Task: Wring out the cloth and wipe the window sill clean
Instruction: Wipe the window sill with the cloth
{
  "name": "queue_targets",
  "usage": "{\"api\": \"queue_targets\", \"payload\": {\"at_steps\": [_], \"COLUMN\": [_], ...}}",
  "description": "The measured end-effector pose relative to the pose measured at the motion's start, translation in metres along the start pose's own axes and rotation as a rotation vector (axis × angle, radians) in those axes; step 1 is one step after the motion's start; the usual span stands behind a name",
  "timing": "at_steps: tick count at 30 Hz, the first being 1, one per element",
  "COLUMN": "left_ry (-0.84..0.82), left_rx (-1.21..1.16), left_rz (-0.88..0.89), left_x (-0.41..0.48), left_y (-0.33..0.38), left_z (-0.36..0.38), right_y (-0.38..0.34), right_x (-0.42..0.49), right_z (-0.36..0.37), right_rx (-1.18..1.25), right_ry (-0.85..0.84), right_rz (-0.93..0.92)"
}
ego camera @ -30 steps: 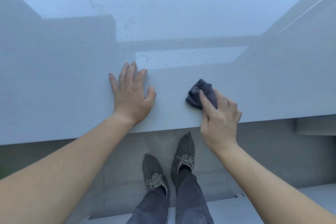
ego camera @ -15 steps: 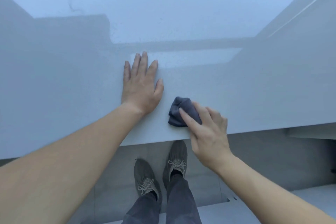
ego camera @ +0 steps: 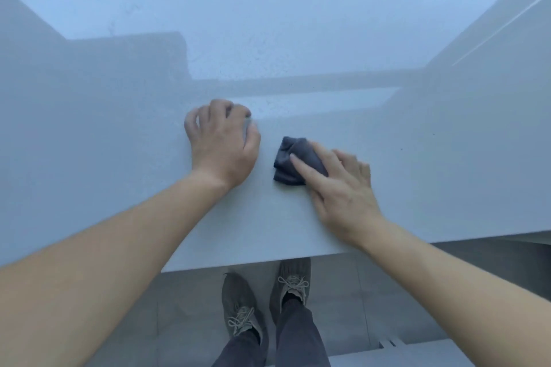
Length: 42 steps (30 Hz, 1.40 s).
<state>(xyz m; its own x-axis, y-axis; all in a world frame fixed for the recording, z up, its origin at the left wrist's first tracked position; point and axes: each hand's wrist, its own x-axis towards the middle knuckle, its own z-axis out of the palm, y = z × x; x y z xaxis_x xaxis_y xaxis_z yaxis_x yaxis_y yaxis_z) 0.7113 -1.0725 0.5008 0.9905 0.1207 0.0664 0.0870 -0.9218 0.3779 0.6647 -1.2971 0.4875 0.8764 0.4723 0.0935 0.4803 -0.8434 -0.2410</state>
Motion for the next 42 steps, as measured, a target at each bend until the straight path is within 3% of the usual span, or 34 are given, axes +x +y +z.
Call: {"api": "queue_targets", "payload": {"at_steps": [2,7,13,19,21,24,26,32,36,38,42], "left_ry": [-0.038,-0.121,-0.092,-0.114,-0.108,-0.086,-0.059,-0.012,-0.065,-0.132,-0.142], "left_rx": [0.038,0.049,0.049,0.072,0.076,0.075,0.104,0.062,0.067,0.129,0.165], "left_rz": [0.022,-0.036,-0.031,-0.043,-0.042,-0.040,-0.036,0.007,-0.026,-0.059,-0.053], "left_x": [0.023,0.044,0.040,0.040,0.041,0.042,0.044,0.104,0.169,0.182,0.182], "left_y": [-0.002,-0.015,-0.012,-0.010,-0.011,-0.010,-0.008,-0.008,-0.014,-0.017,-0.016], "left_z": [0.001,0.017,0.017,0.017,0.017,0.017,0.016,0.014,0.019,0.023,0.025], "right_y": [0.024,0.043,0.036,0.078,0.067,0.063,0.081,0.097,0.086,0.103,0.130], "right_x": [0.021,0.092,0.073,0.167,0.170,0.153,0.164,0.244,0.231,0.244,0.311], "right_z": [-0.004,-0.004,0.000,-0.007,-0.004,-0.001,-0.005,-0.003,0.001,-0.003,-0.001], "right_rx": [-0.020,0.033,0.018,0.056,0.071,0.050,0.028,0.052,0.032,0.018,0.018], "right_ry": [-0.001,0.086,-0.025,0.040,0.023,-0.045,-0.078,0.046,-0.080,-0.085,0.087], "right_rz": [-0.006,0.406,-0.038,0.338,0.270,-0.023,-0.124,0.311,-0.050,-0.122,0.274]}}
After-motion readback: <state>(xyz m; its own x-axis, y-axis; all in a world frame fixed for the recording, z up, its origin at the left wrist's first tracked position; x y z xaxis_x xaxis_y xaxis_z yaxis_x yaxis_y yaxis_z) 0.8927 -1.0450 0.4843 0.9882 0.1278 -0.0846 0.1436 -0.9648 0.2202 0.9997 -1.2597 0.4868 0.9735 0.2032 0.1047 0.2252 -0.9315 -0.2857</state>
